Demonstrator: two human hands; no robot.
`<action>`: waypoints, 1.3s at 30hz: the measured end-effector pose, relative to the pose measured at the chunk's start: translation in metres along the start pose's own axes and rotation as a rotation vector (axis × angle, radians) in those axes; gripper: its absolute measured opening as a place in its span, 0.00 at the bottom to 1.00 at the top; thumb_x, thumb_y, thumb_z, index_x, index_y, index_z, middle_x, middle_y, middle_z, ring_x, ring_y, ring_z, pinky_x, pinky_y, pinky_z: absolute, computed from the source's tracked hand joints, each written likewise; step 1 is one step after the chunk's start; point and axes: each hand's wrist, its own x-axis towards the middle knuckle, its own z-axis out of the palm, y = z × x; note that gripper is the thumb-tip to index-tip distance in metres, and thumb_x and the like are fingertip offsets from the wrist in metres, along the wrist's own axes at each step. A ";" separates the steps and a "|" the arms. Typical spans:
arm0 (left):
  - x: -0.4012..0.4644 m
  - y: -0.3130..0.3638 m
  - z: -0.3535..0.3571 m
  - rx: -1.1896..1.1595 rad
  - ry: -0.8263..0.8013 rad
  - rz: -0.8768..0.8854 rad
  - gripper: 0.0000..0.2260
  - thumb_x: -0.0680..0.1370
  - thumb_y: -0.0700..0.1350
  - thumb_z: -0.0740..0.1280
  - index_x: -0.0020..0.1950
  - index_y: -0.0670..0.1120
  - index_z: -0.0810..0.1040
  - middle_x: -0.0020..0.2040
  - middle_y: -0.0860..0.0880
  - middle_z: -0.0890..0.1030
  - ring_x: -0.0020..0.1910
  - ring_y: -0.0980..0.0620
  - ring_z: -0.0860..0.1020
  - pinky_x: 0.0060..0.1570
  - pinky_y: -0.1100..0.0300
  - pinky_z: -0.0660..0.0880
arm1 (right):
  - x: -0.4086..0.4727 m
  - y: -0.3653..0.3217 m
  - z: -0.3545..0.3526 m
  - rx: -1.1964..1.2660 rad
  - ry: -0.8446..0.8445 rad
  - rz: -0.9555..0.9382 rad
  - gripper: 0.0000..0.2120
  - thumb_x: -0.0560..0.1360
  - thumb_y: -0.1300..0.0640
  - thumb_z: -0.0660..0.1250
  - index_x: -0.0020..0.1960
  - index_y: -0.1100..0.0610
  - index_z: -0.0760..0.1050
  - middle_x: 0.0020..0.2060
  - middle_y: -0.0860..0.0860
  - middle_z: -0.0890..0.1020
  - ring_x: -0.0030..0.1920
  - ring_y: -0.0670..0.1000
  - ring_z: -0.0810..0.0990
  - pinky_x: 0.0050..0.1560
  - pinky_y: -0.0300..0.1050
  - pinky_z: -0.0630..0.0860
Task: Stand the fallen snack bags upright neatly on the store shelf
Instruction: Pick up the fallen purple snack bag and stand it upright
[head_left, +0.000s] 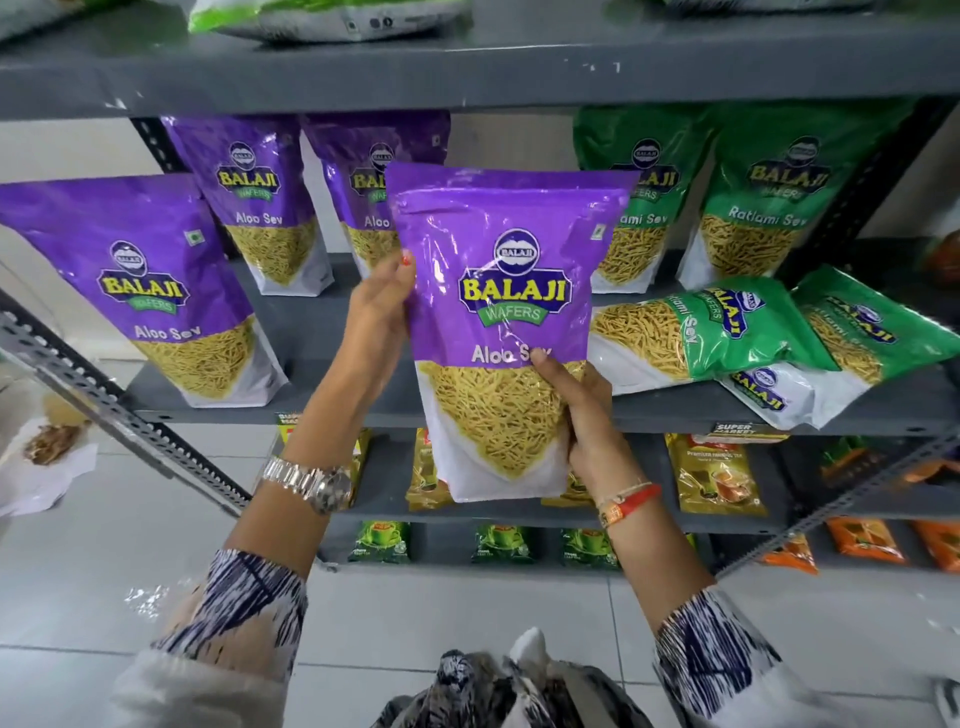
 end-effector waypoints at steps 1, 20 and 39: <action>-0.006 -0.008 -0.001 0.021 0.000 -0.054 0.16 0.68 0.58 0.71 0.49 0.49 0.77 0.41 0.56 0.85 0.40 0.58 0.82 0.43 0.59 0.79 | -0.001 -0.004 0.003 0.009 0.017 -0.005 0.16 0.64 0.57 0.76 0.50 0.56 0.80 0.40 0.51 0.87 0.42 0.51 0.86 0.39 0.45 0.82; -0.049 -0.057 -0.041 0.319 -0.080 -0.271 0.37 0.50 0.57 0.80 0.54 0.47 0.74 0.44 0.56 0.85 0.46 0.56 0.83 0.44 0.63 0.80 | 0.011 0.009 0.037 -0.076 0.093 -0.031 0.07 0.68 0.58 0.75 0.45 0.53 0.79 0.38 0.48 0.86 0.38 0.47 0.86 0.34 0.40 0.80; 0.005 -0.070 -0.166 0.283 0.090 -0.155 0.47 0.49 0.52 0.82 0.62 0.43 0.65 0.55 0.46 0.77 0.54 0.54 0.78 0.49 0.63 0.78 | 0.087 0.089 0.131 -0.166 -0.163 -0.100 0.17 0.66 0.59 0.75 0.53 0.51 0.77 0.47 0.50 0.86 0.50 0.52 0.85 0.49 0.49 0.82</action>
